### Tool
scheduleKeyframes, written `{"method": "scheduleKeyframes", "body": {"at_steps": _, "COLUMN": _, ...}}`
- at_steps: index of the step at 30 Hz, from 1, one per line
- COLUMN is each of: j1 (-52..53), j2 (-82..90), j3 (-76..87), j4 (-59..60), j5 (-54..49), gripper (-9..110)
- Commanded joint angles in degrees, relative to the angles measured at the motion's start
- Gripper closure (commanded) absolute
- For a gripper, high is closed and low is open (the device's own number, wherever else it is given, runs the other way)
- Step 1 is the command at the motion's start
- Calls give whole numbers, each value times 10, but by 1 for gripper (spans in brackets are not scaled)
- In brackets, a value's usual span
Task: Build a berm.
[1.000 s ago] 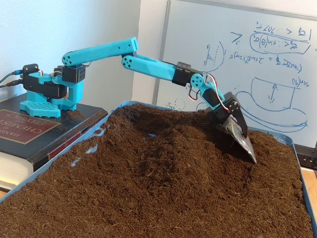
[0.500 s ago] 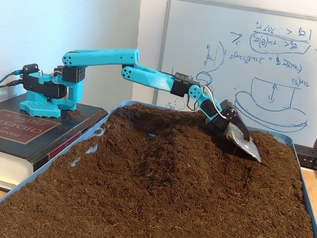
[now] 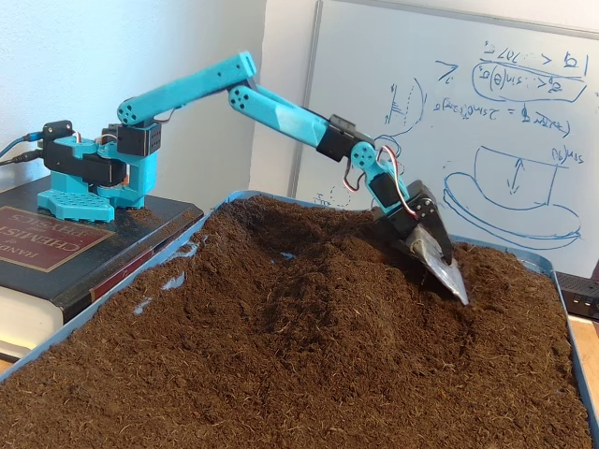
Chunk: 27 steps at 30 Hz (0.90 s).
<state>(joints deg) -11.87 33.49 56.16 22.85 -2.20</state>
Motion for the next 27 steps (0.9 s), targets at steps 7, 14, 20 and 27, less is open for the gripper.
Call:
{"method": "scheduleKeyframes", "body": {"at_steps": 7, "j1": 40, "j2": 145, "j3": 176, "j4": 2, "j5": -8, "gripper": 101}}
{"method": "scheduleKeyframes", "body": {"at_steps": 14, "j1": 54, "j2": 197, "j3": 250, "j4": 2, "j5": -8, "gripper": 101}}
{"method": "scheduleKeyframes", "body": {"at_steps": 20, "j1": 54, "j2": 255, "j3": 316, "j4": 2, "j5": -8, "gripper": 101}}
{"method": "scheduleKeyframes", "body": {"at_steps": 27, "j1": 51, "j2": 319, "j3": 371, "j4": 2, "j5": -3, "gripper": 101}}
